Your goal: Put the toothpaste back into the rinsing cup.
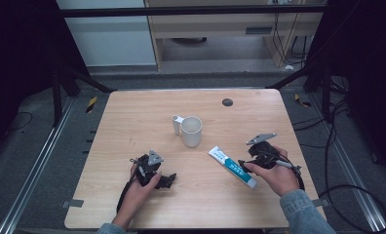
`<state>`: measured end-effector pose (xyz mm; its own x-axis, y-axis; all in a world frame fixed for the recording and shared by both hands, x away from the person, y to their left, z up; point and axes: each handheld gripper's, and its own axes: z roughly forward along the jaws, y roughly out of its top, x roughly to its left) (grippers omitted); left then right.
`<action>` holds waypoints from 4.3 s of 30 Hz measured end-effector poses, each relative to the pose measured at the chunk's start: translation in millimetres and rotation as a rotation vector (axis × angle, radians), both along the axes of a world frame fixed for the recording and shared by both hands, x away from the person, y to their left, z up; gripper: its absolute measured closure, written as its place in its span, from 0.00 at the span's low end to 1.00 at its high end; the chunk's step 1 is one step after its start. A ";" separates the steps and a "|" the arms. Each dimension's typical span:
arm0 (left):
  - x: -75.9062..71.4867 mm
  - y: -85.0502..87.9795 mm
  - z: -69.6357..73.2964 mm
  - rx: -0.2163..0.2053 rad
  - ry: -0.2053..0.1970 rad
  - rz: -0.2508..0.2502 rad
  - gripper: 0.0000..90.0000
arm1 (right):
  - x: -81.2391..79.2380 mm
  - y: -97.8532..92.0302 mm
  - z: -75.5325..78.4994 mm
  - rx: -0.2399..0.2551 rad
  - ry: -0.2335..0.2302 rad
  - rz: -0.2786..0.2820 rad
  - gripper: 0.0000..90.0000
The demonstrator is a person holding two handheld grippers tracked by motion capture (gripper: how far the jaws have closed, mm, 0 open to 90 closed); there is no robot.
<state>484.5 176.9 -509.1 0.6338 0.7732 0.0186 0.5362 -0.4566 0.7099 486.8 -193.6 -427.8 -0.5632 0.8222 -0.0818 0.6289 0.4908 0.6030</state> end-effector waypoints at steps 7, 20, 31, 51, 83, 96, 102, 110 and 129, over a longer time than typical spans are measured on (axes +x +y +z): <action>0.5 -0.4 -0.1 0.000 -0.001 0.003 0.00 | 14.7 27.7 -2.2 -0.012 0.063 0.052 0.40; 3.2 -2.1 -0.1 -0.001 -0.002 0.011 0.00 | 26.9 49.1 -8.0 -0.036 0.095 0.082 0.41; 7.1 -4.3 -0.1 -0.001 -0.001 0.019 0.00 | 29.1 53.8 -12.5 -0.058 0.129 0.085 0.43; 7.1 -4.4 -0.1 -0.001 -0.002 0.019 0.00 | 43.7 66.4 -37.9 -0.122 0.209 0.085 0.49; 7.1 -4.4 -0.1 -0.001 -0.002 0.020 0.00 | 50.2 67.6 -43.9 -0.114 0.243 0.092 0.62; 7.1 -4.4 0.0 -0.001 -0.002 0.019 0.00 | 53.0 66.9 -42.2 -0.117 0.259 0.081 0.69; 7.1 -4.4 -0.1 -0.001 -0.001 0.019 0.00 | 53.4 66.7 -41.2 -0.118 0.269 0.070 0.72; 7.2 -4.4 -0.1 -0.001 -0.002 0.019 0.00 | 52.8 68.6 -37.7 -0.129 0.254 0.067 0.80; 7.2 -4.4 0.0 -0.001 -0.001 0.019 0.00 | 52.6 67.1 -32.1 -0.126 0.252 0.065 0.87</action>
